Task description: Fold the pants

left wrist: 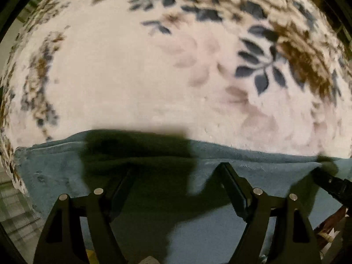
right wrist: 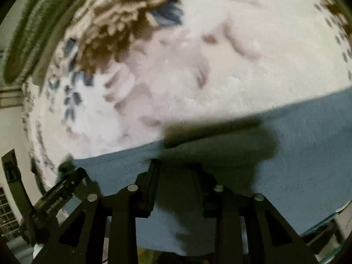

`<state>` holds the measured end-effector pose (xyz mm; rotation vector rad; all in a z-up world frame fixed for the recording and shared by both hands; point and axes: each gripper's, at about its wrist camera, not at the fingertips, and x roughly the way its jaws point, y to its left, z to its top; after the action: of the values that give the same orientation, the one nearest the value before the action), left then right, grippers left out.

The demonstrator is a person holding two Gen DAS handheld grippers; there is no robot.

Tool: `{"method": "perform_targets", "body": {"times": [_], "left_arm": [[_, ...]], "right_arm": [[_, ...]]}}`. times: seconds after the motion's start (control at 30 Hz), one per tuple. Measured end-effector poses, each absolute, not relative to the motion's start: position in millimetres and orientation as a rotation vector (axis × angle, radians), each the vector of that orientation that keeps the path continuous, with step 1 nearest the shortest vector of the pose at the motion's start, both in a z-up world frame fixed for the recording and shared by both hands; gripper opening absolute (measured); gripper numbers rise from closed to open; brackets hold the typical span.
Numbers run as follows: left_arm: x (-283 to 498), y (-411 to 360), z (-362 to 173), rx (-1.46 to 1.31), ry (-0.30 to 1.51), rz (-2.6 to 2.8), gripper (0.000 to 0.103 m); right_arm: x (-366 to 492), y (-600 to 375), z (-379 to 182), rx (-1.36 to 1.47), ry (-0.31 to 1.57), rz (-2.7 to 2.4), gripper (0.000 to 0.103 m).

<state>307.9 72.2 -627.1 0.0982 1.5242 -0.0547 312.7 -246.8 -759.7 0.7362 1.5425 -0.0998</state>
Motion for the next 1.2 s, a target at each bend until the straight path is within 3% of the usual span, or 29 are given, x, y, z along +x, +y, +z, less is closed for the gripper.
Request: {"method": "perform_targets", "body": {"times": [0.17, 0.3, 0.4, 0.63, 0.73, 0.9, 1.07, 1.2], "left_arm": [[291, 101, -619, 0.144, 1.498, -0.029, 0.078], [304, 124, -658, 0.158, 1.512, 0.022, 0.078], [334, 139, -666, 0.137, 1.454, 0.048, 0.078], [371, 172, -663, 0.155, 1.415, 0.056, 0.08], [368, 175, -630, 0.145, 1.396, 0.013, 0.08], [309, 91, -604, 0.078, 1.45, -0.102, 0.08], [268, 43, -647, 0.158, 1.549, -0.24, 0.08], [264, 24, -682, 0.241, 1.57, -0.29, 0.08]], "right_arm": [[299, -225, -750, 0.757, 1.556, -0.003, 0.039], [312, -190, -777, 0.662, 1.62, 0.024, 0.039], [327, -179, -774, 0.595, 1.553, -0.032, 0.04], [306, -213, -759, 0.763, 1.455, -0.044, 0.041], [250, -276, -727, 0.88, 1.315, -0.117, 0.056], [129, -384, -705, 0.998, 1.145, -0.476, 0.058], [50, -461, -753, 1.253, 1.01, -0.604, 0.058], [37, -480, -771, 1.289, 0.842, -0.641, 0.045]]}}
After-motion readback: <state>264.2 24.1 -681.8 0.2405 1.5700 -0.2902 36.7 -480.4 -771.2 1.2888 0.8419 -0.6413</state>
